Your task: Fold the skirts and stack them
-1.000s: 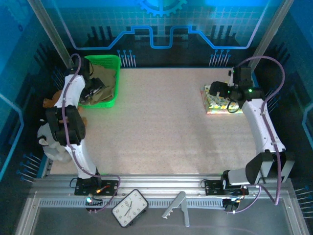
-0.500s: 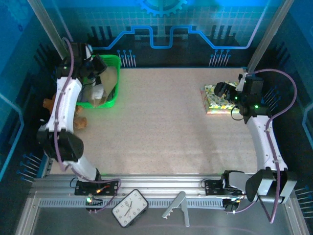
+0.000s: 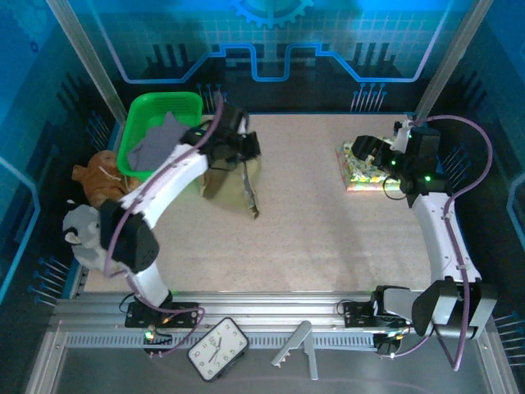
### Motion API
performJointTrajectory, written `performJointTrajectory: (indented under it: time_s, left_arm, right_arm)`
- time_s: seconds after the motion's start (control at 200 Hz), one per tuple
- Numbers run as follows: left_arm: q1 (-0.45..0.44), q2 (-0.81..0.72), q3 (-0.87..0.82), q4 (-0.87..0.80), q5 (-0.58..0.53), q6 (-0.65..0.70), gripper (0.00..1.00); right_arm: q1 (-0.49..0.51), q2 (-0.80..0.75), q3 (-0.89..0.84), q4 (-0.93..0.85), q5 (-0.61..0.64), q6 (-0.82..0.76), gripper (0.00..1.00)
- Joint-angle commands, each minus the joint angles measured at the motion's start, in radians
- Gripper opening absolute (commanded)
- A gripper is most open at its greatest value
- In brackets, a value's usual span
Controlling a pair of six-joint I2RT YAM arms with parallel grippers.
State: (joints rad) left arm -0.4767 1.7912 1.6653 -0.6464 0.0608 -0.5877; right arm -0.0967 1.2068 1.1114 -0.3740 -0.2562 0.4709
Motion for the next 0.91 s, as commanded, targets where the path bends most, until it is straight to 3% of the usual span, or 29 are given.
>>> performJointTrajectory:
  time_s: [0.0,0.175,0.255,0.435,0.6,0.695,0.795,0.9]
  left_arm:
    - [-0.076,0.087,0.011,0.079,0.11,-0.1,0.01]
    - [-0.185,0.357,0.257,0.033,0.187,-0.086,0.12]
    - [-0.195,0.453,0.365,0.015,0.217,-0.089,0.44]
    - [-0.186,0.459,0.509,-0.048,0.229,-0.034,0.78]
    - [-0.108,0.268,0.341,-0.041,0.13,-0.017,0.99]
    - [-0.025,0.146,0.164,-0.024,0.091,-0.051,0.99]
    - [0.058,0.014,-0.028,0.015,0.059,-0.083,0.99]
    - [0.132,-0.094,-0.185,0.039,0.032,-0.104,0.99]
  right_arm:
    - [0.015,0.016,-0.013,0.003,-0.025,-0.028,1.0]
    - [0.05,0.047,-0.016,0.004,-0.038,-0.029,1.0]
    - [0.073,0.057,-0.016,0.001,-0.018,-0.032,1.0]
    - [0.136,0.081,-0.033,-0.01,0.006,-0.045,1.0]
    - [0.26,0.125,-0.083,0.016,0.046,0.08,1.0]
    - [0.37,0.177,-0.121,0.045,0.085,0.215,0.98]
    - [0.492,0.252,-0.16,0.154,0.04,0.307,0.95]
    - [0.608,0.351,-0.124,0.122,0.141,0.377,0.95]
